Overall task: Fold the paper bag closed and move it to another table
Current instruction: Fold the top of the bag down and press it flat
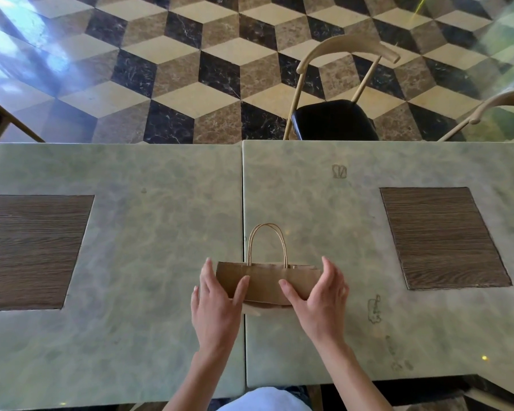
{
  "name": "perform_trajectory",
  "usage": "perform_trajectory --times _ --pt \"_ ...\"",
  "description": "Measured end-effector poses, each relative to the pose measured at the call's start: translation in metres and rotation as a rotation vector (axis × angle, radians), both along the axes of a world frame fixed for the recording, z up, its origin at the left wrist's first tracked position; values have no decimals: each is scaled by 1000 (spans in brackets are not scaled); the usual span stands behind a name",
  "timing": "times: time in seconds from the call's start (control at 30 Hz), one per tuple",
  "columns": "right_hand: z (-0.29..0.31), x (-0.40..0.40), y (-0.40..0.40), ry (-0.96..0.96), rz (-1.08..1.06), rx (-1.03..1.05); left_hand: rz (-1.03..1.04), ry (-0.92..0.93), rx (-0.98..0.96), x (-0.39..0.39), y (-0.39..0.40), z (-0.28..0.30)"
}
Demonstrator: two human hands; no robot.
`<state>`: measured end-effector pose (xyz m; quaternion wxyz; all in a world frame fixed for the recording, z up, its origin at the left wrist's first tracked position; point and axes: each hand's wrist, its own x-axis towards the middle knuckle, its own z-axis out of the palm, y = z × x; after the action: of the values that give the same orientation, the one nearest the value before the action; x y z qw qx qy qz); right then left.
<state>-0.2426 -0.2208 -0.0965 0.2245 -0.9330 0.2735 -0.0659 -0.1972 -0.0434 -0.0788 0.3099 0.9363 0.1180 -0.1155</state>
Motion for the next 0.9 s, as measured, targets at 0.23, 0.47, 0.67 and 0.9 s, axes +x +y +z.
perform_trajectory --times 0.23,0.47,0.67,0.9 --pt "6 -1 7 -15 -402 706 296 157 -414 6 4 4" --pt "2 -3 -1 -40 -389 797 366 180 -649 13 12 -3" --pt "-2 1 -10 -105 -396 945 459 226 -850 15 7 4" --pt "-2 2 -15 -99 -347 921 434 249 -794 21 11 -3"
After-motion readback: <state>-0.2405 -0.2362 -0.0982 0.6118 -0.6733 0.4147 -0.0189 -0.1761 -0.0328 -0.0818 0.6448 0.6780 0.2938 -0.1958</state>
